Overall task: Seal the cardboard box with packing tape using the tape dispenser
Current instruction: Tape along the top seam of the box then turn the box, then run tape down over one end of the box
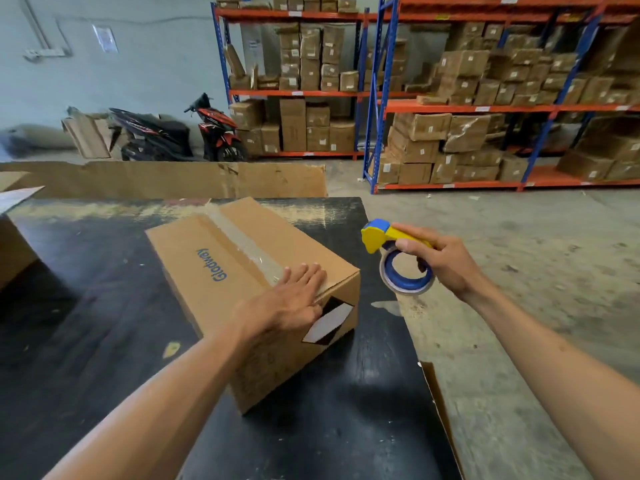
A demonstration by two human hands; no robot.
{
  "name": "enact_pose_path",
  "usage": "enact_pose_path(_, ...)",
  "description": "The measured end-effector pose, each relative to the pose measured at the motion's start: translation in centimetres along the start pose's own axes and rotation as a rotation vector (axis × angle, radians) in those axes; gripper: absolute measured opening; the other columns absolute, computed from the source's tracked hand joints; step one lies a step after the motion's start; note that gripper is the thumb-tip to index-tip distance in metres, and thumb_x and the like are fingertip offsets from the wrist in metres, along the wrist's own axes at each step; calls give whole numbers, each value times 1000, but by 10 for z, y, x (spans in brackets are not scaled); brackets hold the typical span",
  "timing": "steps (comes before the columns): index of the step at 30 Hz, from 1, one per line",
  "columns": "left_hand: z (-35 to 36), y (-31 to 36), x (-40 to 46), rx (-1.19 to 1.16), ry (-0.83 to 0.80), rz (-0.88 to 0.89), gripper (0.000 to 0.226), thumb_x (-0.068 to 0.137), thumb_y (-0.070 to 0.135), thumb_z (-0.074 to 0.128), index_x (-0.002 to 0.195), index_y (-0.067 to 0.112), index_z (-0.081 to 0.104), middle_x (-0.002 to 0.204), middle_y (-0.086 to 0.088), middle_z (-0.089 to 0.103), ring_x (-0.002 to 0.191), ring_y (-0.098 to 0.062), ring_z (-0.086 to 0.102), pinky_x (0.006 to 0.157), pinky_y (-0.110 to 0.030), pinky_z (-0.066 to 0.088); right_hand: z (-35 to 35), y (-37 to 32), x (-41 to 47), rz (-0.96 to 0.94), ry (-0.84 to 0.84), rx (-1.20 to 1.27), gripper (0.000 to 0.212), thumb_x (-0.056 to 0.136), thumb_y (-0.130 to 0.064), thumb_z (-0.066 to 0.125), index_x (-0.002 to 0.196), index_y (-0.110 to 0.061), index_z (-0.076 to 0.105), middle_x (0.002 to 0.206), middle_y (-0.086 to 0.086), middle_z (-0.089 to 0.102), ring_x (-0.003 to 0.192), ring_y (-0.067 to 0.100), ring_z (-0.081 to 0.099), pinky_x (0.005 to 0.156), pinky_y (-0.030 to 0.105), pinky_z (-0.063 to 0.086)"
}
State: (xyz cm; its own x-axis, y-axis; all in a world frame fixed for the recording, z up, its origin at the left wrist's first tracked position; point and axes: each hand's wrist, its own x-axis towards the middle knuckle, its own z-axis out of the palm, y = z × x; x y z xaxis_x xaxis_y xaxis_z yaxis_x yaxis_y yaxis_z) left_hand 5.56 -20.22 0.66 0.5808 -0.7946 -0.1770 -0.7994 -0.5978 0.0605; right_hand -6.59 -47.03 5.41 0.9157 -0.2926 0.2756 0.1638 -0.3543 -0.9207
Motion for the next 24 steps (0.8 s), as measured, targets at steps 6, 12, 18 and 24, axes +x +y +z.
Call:
enact_pose_path(6, 20, 1, -9, 140, 163, -141, 71, 100, 60, 15, 157, 23, -3, 165, -8, -5, 150, -39, 0, 115, -66, 9, 40, -16, 1, 3, -27, 122, 28, 93, -21, 64, 119, -25, 73, 94, -12, 73, 66, -5, 59, 60, 10, 43)
enact_pose_path(12, 21, -15, -23, 258, 136, -44, 69, 102, 54, 18, 158, 18, 1, 165, -11, -1, 149, -41, 6, 115, -64, 15, 78, -27, -16, 16, -150, -100, 32, 87, -38, 72, 119, -35, 72, 113, -18, 73, 111, -1, 64, 100, 27, 49)
enact_pose_path(18, 25, -51, -49, 233, 137, 131, 83, 86, 68, -2, 157, 25, -4, 165, -3, -7, 151, -30, -7, 121, -52, 0, 101, -51, -40, -25, -115, -166, 32, 87, -49, 69, 119, -48, 68, 114, -24, 71, 111, -1, 63, 101, 35, 51)
enact_pose_path(24, 25, -48, -84, -197, 361, 109, 68, 102, 52, 24, 157, 12, 16, 163, -7, 19, 150, -21, 15, 123, -37, 7, 126, -70, -62, -87, -92, -322, 38, 79, -60, 71, 116, -60, 63, 109, 0, 69, 98, 15, 65, 91, 42, 55)
